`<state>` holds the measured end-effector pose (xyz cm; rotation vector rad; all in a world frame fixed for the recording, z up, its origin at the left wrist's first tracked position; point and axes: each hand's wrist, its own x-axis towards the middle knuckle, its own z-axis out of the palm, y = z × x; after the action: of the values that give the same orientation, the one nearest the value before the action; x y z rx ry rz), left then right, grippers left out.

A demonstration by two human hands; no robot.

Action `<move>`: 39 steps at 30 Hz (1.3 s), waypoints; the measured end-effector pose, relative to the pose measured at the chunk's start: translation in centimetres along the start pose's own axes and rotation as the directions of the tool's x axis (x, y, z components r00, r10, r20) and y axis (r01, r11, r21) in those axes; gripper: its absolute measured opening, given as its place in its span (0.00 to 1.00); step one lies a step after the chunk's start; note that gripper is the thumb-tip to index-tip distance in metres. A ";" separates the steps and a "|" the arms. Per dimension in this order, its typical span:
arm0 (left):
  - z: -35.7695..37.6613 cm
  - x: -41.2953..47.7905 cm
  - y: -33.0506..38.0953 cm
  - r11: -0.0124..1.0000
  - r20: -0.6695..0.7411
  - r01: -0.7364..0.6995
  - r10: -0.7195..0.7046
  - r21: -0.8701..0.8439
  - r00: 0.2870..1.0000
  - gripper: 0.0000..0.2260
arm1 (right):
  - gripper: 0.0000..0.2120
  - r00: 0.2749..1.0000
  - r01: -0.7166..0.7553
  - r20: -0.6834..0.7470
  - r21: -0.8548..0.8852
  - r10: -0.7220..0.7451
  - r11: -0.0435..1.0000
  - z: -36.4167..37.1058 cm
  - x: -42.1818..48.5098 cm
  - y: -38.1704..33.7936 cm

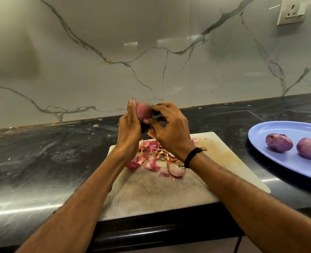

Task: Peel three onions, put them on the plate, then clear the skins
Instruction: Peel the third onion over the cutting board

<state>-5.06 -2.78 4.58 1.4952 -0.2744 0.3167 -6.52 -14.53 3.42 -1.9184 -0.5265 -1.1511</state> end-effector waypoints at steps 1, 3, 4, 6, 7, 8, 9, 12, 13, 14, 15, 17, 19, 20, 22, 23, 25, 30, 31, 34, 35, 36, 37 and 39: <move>0.0 -0.1 0.0 1.000 0.014 0.006 -0.005 -0.006 1.000 0.29 | 0.16 1.000 0.008 -0.015 -0.012 -0.008 1.000 0.0 0.0 0.0; 0.1 -0.1 0.0 1.000 0.038 0.017 -0.017 -0.012 0.999 0.30 | 0.14 0.998 0.024 -0.051 -0.040 -0.026 0.999 0.0 -0.1 0.2; 0.1 -0.2 0.0 1.000 0.046 0.024 -0.024 -0.018 0.999 0.29 | 0.12 0.997 0.030 -0.070 -0.050 -0.034 0.998 0.0 -0.1 0.2; 0.2 -0.2 0.0 0.999 0.057 0.040 -0.038 -0.026 0.998 0.27 | 0.09 0.994 0.042 -0.100 -0.062 -0.048 0.997 -0.1 -0.3 0.2; 0.2 -0.2 0.0 0.999 0.059 0.047 -0.046 -0.025 0.997 0.26 | 0.08 0.992 0.047 -0.110 -0.065 -0.054 0.997 -0.1 -0.3 0.2; 0.2 -0.3 0.0 0.998 0.063 0.053 -0.051 -0.026 0.997 0.26 | 0.07 0.992 0.050 -0.117 -0.066 -0.057 0.997 0.0 -0.4 0.1; 0.3 -0.3 0.0 0.998 0.068 0.057 -0.055 -0.031 0.996 0.25 | 0.06 0.991 0.052 -0.122 -0.067 -0.059 0.996 0.0 -0.4 0.1; 0.5 -0.5 0.2 0.996 0.064 0.067 -0.063 -0.059 0.996 0.24 | 0.04 0.989 0.067 -0.129 -0.071 -0.076 0.995 0.0 -0.6 0.0; 0.5 -0.5 0.3 0.996 0.059 0.061 -0.057 -0.058 0.997 0.24 | 0.03 0.988 0.074 -0.130 -0.073 -0.083 0.995 0.0 -0.6 0.0; 0.5 -0.5 0.3 0.997 0.052 0.056 -0.053 -0.052 0.997 0.24 | 0.02 0.987 0.083 -0.130 -0.078 -0.092 0.994 0.1 -0.7 0.0; 0.5 -0.5 0.4 0.998 0.045 0.055 -0.053 -0.043 0.998 0.24 | 0.02 0.986 0.092 -0.128 -0.086 -0.102 0.992 0.1 -0.7 0.0; 0.5 -0.5 0.4 0.998 0.041 0.061 -0.060 -0.030 0.997 0.25 | 0.02 0.986 0.109 -0.118 -0.101 -0.120 0.989 0.3 -0.7 0.0; 0.4 -0.6 0.5 0.998 0.036 0.060 -0.059 -0.020 0.998 0.26 | 0.02 0.985 0.127 -0.102 -0.102 -0.138 0.987 0.4 -0.8 0.0; 0.4 -0.6 0.5 0.998 0.030 0.060 -0.059 -0.028 0.998 0.26 | 0.03 0.985 0.134 -0.094 -0.100 -0.143 0.986 0.5 -0.8 0.0; 0.6 -0.7 0.7 0.995 0.006 0.068 -0.068 -0.067 0.998 0.25 | 0.04 0.987 0.133 -0.077 -0.109 -0.141 0.985 0.5 -0.7 0.0; 0.7 -0.6 0.8 0.993 -0.011 0.078 -0.079 -0.084 0.997 0.24 | 0.04 0.989 0.124 -0.071 -0.115 -0.133 0.985 0.5 -0.7 0.1; 0.9 -0.6 0.9 0.990 -0.046 0.099 -0.104 -0.101 0.993 0.23 | 0.05 0.992 0.104 -0.061 -0.128 -0.113 0.986 0.6 -0.5 0.2; 1.1 -0.5 0.9 0.974 -0.087 0.167 -0.182 -0.156 0.979 0.20 | 0.11 0.996 0.030 -0.079 -0.166 -0.044 0.986 0.5 -0.1 0.6; 1.1 -0.4 0.9 0.962 -0.079 0.191 -0.210 -0.195 0.975 0.19 | 0.10 0.994 0.010 -0.105 -0.155 -0.026 0.988 0.3 0.1 0.7; 0.7 -0.3 0.9 0.929 -0.019 0.238 -0.253 -0.284 0.967 0.20 | 0.07 0.988 -0.027 -0.155 -0.125 0.007 0.992 -0.2 0.3 0.8; 0.6 -0.2 0.9 0.930 -0.004 0.236 -0.247 -0.283 0.969 0.21 | 0.07 0.988 -0.030 -0.151 -0.119 0.011 0.993 -0.3 0.3 0.7; 0.6 -0.3 0.8 0.934 0.007 0.227 -0.234 -0.277 0.972 0.21 | 0.08 0.991 -0.029 -0.136 -0.111 0.014 0.993 -0.3 0.3 0.6; 0.6 -0.4 0.7 0.937 0.014 0.215 -0.220 -0.276 0.975 0.20 | 0.11 0.994 -0.027 -0.112 -0.107 0.015 0.994 -0.2 0.3 0.6; 0.6 -0.4 0.6 0.936 0.026 0.185 -0.185 -0.299 0.982 0.18 | 0.19 0.998 -0.023 -0.052 -0.111 0.017 0.994 -0.1 0.2 0.5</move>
<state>-5.67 -3.32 4.98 1.2087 -0.1684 0.1187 -6.09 -14.92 3.43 -1.9791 -0.4220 -1.2365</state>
